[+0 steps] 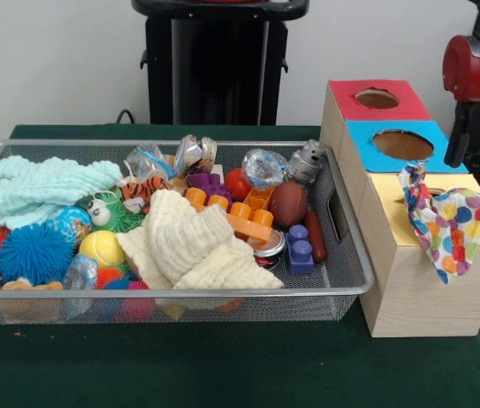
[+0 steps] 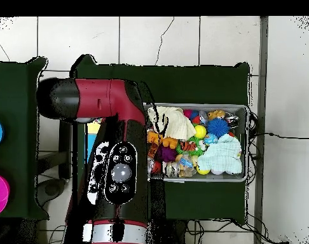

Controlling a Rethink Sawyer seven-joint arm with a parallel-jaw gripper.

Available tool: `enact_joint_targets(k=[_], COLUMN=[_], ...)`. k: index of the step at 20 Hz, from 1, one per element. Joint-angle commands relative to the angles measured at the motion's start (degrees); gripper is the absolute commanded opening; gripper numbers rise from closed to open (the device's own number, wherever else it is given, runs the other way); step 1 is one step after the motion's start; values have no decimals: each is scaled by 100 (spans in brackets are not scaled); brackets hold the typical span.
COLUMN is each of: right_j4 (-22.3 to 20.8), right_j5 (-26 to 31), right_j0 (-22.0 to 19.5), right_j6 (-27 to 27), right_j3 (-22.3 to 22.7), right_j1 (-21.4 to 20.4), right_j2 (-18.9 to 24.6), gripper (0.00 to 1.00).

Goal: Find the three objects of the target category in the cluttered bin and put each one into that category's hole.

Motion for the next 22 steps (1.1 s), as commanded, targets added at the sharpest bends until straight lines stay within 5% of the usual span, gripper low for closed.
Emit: enact_joint_targets(k=[1,8,9,22], right_j4=[-90,-104,-112,-228], right_j5=[544,551,540,64], right_j0=[-116,-138,-138,-174], right_j6=[694,644,641,536], right_j3=[238,229,229,208], right_j1=[-30,-27,-27,42], right_j2=[236,243,236,248], gripper=[100,100,0,0])
